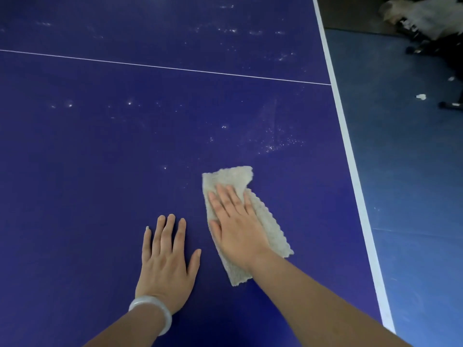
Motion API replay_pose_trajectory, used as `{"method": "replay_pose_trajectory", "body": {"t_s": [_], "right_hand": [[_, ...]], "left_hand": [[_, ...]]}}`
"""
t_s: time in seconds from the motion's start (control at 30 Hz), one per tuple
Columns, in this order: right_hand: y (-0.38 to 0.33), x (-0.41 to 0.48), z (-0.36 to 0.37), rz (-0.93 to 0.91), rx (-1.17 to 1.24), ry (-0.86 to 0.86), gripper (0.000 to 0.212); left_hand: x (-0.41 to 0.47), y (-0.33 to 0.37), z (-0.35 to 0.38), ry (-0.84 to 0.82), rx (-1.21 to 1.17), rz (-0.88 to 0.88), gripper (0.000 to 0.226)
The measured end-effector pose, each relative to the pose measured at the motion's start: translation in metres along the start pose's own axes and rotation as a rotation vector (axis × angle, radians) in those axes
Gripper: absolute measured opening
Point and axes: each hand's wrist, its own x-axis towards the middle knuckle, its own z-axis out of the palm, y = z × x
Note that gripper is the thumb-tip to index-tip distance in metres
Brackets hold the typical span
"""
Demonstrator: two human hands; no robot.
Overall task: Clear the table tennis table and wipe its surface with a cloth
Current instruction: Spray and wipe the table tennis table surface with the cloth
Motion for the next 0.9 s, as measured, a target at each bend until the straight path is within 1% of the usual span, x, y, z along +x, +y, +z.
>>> {"method": "replay_pose_trajectory", "body": {"t_s": [0.03, 0.07, 0.1, 0.13, 0.17, 0.23, 0.27, 0.3, 0.33, 0.37, 0.4, 0.5, 0.53, 0.57, 0.6, 0.63, 0.73, 0.77, 0.8, 0.83, 0.9], "right_hand": [[0.009, 0.002, -0.002, -0.076, 0.0, -0.01, 0.058], [0.025, 0.006, -0.007, -0.081, 0.004, 0.0, 0.057], [0.046, 0.009, -0.011, -0.013, 0.003, 0.015, 0.057], [0.07, 0.011, -0.016, 0.121, -0.009, 0.045, 0.057], [0.096, 0.013, -0.022, 0.303, -0.023, 0.077, 0.058], [0.134, 0.009, -0.035, 0.64, 0.029, 0.101, 0.059], [0.14, 0.007, -0.037, 0.739, 0.083, 0.089, 0.059], [0.134, 0.006, -0.036, 0.788, 0.125, 0.074, 0.06], [0.12, 0.005, -0.031, 0.798, 0.129, 0.073, 0.061], [0.1, 0.003, -0.023, 0.762, 0.112, 0.082, 0.061], [0.074, 0.002, -0.017, 0.683, 0.098, 0.087, 0.061], [-0.002, -0.002, 0.002, 0.284, 0.056, 0.077, 0.059], [-0.017, -0.004, 0.005, 0.15, 0.024, 0.053, 0.059], [-0.022, -0.004, 0.006, 0.065, 0.005, 0.031, 0.059], [-0.018, -0.003, 0.006, 0.041, 0.012, 0.018, 0.059], [-0.008, -0.004, 0.004, 0.087, 0.033, 0.01, 0.059], [0.027, -0.023, 0.002, 0.447, 0.044, 0.051, 0.063], [0.03, -0.033, 0.003, 0.515, 0.028, 0.067, 0.064], [0.026, -0.043, 0.004, 0.532, 0.006, 0.084, 0.064], [0.018, -0.054, 0.005, 0.503, -0.019, 0.098, 0.063], [-0.005, -0.069, 0.008, 0.327, -0.057, 0.09, 0.061]], "left_hand": [[0.0, 0.0, 0.0, -0.001, -0.001, -0.001, 0.073], [0.0, 0.0, 0.0, -0.001, -0.003, -0.003, 0.073], [0.001, 0.0, 0.0, 0.001, -0.004, -0.004, 0.073], [0.001, 0.001, 0.0, 0.001, -0.004, -0.004, 0.072], [0.001, 0.001, 0.001, 0.0, -0.006, -0.002, 0.072], [0.001, 0.001, 0.001, -0.001, -0.012, -0.002, 0.072], [0.001, 0.001, 0.001, -0.002, -0.012, -0.005, 0.071], [0.001, 0.001, 0.0, -0.004, -0.012, -0.007, 0.071], [0.001, 0.001, 0.0, -0.006, -0.014, -0.007, 0.071], [0.0, 0.001, -0.001, -0.008, -0.016, -0.006, 0.072], [0.001, 0.002, -0.001, -0.009, -0.016, -0.007, 0.072], [0.001, 0.001, -0.001, -0.015, -0.017, -0.015, 0.072], [0.001, 0.001, -0.001, -0.014, -0.017, -0.016, 0.072], [0.001, 0.0, -0.002, -0.015, -0.015, -0.016, 0.072], [0.001, 0.0, -0.002, -0.018, -0.015, -0.015, 0.072], [0.001, 0.0, -0.002, -0.022, -0.018, -0.014, 0.072], [0.0, 0.001, -0.003, -0.024, -0.034, -0.005, 0.071], [0.0, 0.0, -0.003, -0.029, -0.039, -0.003, 0.071], [0.0, 0.0, -0.004, -0.034, -0.044, -0.003, 0.071], [0.0, 0.0, -0.004, -0.036, -0.049, -0.004, 0.071], [0.001, 0.001, -0.004, -0.03, -0.061, 0.0, 0.07]]}}
